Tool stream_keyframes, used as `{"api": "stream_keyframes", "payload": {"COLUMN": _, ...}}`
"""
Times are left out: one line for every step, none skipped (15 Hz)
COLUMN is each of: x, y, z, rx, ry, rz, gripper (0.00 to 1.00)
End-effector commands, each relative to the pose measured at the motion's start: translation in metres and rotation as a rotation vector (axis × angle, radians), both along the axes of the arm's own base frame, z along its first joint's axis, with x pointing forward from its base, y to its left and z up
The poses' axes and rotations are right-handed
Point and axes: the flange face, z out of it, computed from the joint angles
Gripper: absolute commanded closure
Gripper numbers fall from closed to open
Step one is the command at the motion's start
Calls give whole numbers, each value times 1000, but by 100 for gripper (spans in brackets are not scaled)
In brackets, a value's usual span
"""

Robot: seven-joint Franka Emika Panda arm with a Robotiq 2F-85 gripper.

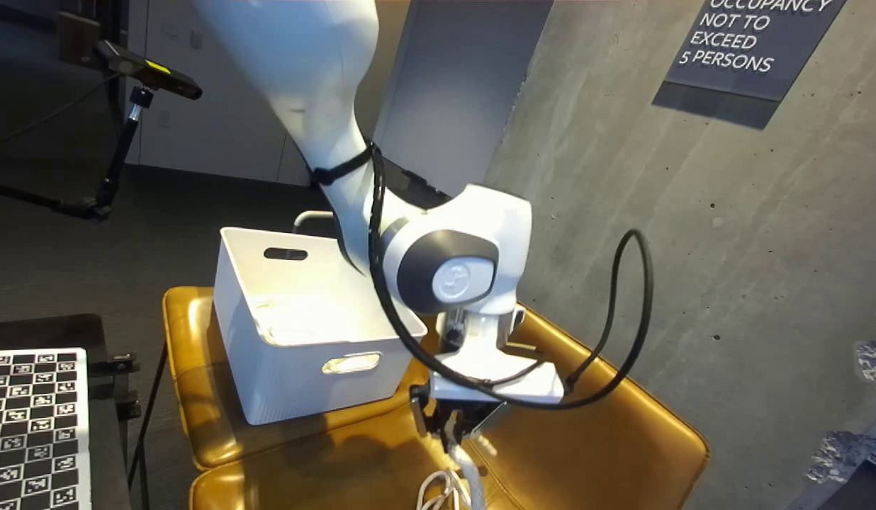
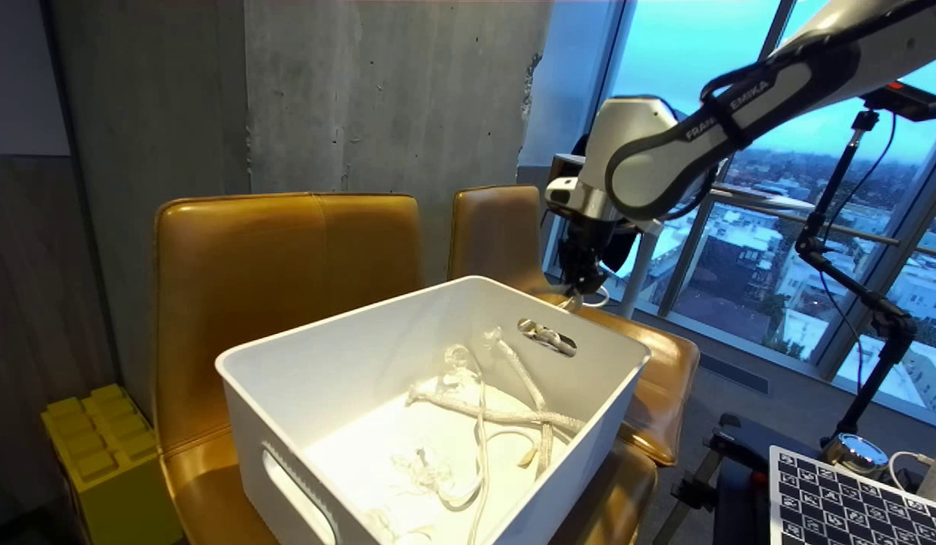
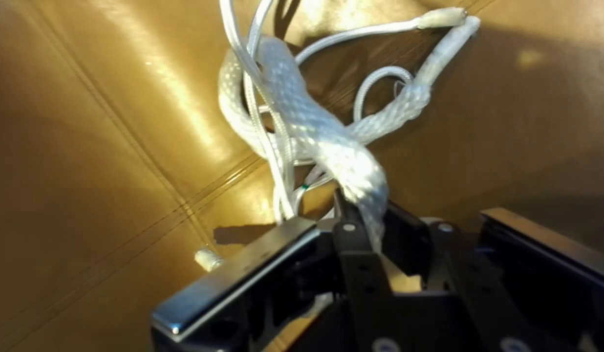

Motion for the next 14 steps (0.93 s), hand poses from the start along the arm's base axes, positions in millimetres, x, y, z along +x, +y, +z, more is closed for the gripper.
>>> {"api": "stream_keyframes", "payload": {"x": -9, "y": 6, "z": 95, "rx": 2, "ry": -78, "rz": -15, "gripper": 97}}
{"api": "stream_keyframes", "payload": {"x": -10, "y": 10, "z": 122, "rx": 1, "ry": -103, "rz": -16, "gripper": 97}}
{"api": "stream_keyframes", "payload": {"x": -13, "y": 17, "z": 148, "rx": 0, "ry": -124, "rz": -17, "gripper": 97}}
{"api": "stream_keyframes", "payload": {"x": -17, "y": 28, "z": 171, "rx": -2, "ry": -146, "rz": -11, "gripper": 97}}
{"api": "stream_keyframes", "payload": {"x": -21, "y": 40, "z": 194, "rx": -2, "ry": -164, "rz": -3, "gripper": 97}}
{"api": "stream_keyframes", "payload": {"x": -27, "y": 56, "z": 212, "rx": -1, "ry": -179, "rz": 10, "gripper": 97}}
{"api": "stream_keyframes", "payload": {"x": -32, "y": 74, "z": 228, "rx": -2, "ry": -192, "rz": 26, "gripper": 97}}
{"api": "stream_keyframes", "payload": {"x": -38, "y": 94, "z": 240, "rx": -2, "ry": -204, "rz": 48, "gripper": 97}}
{"api": "stream_keyframes", "payload": {"x": -43, "y": 114, "z": 250, "rx": -1, "ry": -214, "rz": 69, "gripper": 97}}
{"api": "stream_keyframes", "payload": {"x": -47, "y": 134, "z": 257, "rx": 3, "ry": -219, "rz": 89, "gripper": 97}}
{"api": "stream_keyframes", "payload": {"x": -53, "y": 159, "z": 263, "rx": 6, "ry": -225, "rz": 107, "gripper": 97}}
{"api": "stream_keyframes", "payload": {"x": -57, "y": 183, "z": 268, "rx": 10, "ry": -231, "rz": 125, "gripper": 97}}
{"api": "stream_keyframes", "payload": {"x": -62, "y": 206, "z": 272, "rx": 16, "ry": -236, "rz": 140, "gripper": 97}}
{"api": "stream_keyframes", "payload": {"x": -66, "y": 229, "z": 276, "rx": 22, "ry": -241, "rz": 156, "gripper": 97}}
